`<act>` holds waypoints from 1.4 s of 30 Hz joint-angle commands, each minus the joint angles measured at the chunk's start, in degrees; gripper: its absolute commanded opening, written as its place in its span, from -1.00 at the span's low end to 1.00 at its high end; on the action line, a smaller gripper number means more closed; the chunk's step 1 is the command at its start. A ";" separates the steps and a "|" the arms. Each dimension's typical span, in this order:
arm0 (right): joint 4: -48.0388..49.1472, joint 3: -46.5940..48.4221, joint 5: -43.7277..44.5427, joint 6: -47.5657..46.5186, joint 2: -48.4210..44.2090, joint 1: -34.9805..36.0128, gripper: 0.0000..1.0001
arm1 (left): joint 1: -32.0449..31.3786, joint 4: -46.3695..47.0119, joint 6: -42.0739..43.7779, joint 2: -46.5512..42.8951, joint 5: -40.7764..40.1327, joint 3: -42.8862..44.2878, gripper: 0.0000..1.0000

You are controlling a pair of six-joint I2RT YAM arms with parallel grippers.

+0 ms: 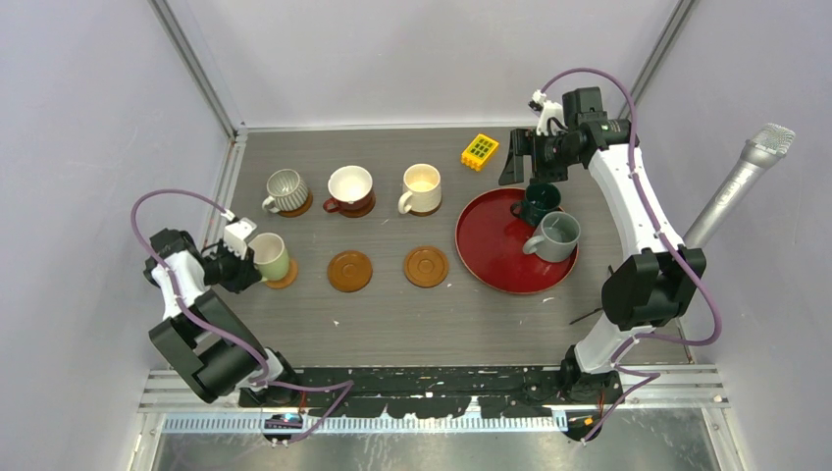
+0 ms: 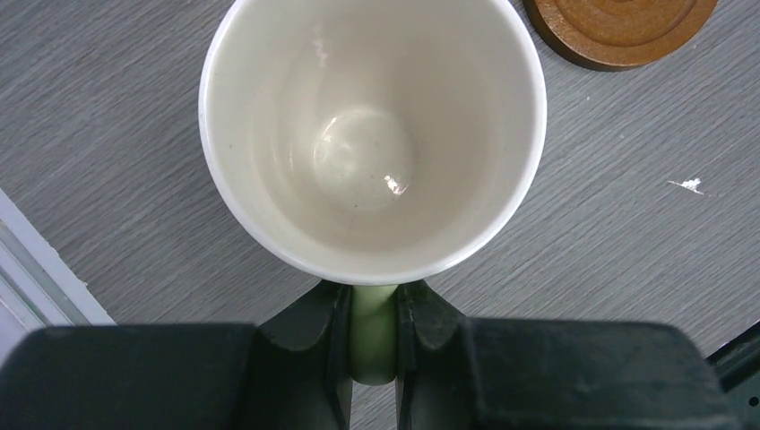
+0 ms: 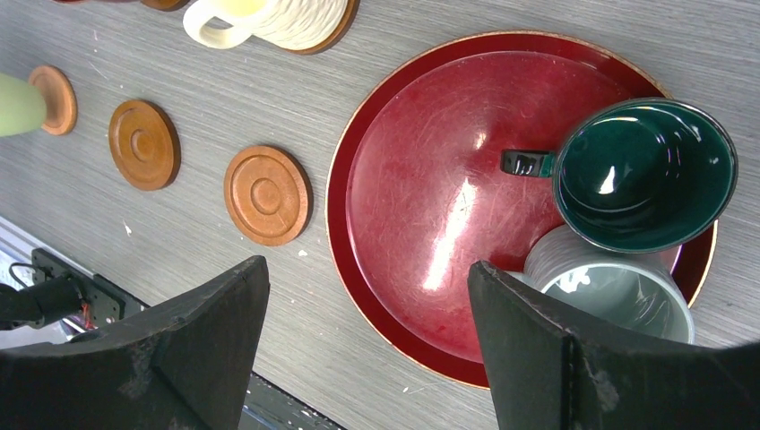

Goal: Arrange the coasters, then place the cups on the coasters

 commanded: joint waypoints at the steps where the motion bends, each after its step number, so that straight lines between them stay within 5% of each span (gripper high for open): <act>1: 0.52 -0.19 0.55 -1.00 -3.13 -0.03 0.72 | 0.45 1.82 0.35 0.38 3.33 0.15 -0.98; 14: 0.51 -0.17 0.55 -1.10 -2.86 -0.05 0.72 | 0.42 3.12 0.00 1.32 2.82 -1.01 -0.76; 24: 0.43 -0.24 0.50 -1.10 -2.73 0.01 0.72 | 0.42 4.65 0.13 1.30 0.72 -2.80 -0.33; 32: 0.43 -0.14 0.43 -1.09 -2.80 0.01 0.72 | 0.41 7.68 -3.16 1.04 0.94 -3.39 -0.61; 42: 0.43 -0.26 0.23 -1.09 -2.97 0.02 0.72 | 0.46 7.89 -3.15 0.23 0.69 -3.82 -0.53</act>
